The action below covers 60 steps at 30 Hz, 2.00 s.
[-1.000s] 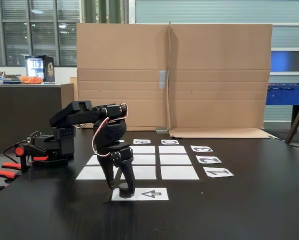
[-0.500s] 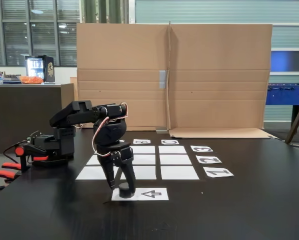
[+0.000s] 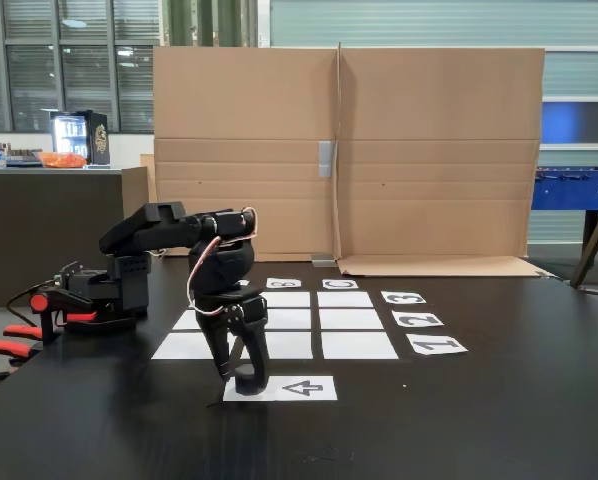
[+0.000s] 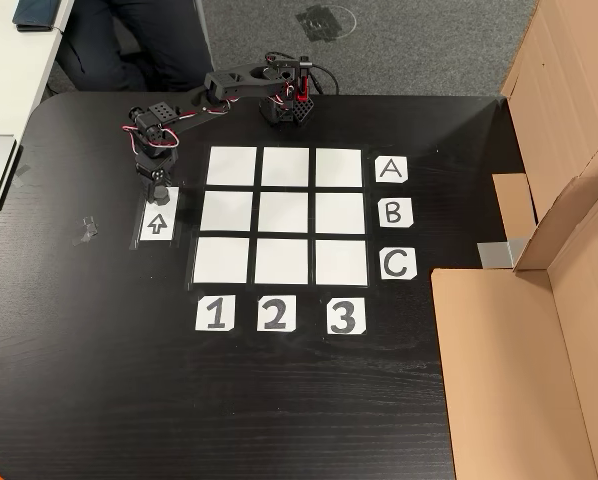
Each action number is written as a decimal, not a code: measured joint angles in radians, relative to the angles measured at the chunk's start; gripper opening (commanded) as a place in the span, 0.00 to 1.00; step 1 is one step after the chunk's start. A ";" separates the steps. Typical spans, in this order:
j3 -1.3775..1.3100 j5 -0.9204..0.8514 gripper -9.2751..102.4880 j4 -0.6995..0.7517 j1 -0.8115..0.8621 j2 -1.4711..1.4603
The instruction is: Pick up a new token and place it in the grid on square A2.
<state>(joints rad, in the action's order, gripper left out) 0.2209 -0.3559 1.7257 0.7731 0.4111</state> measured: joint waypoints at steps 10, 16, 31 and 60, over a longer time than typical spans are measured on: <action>0.000 0.000 0.23 0.000 -0.002 0.000; 0.000 0.000 0.22 0.000 -0.002 0.000; -0.009 0.015 0.22 0.009 -0.020 0.066; 0.664 -0.012 0.24 0.012 -0.400 0.799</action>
<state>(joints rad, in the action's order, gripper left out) 0.8851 -0.3682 1.7380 0.3728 1.2103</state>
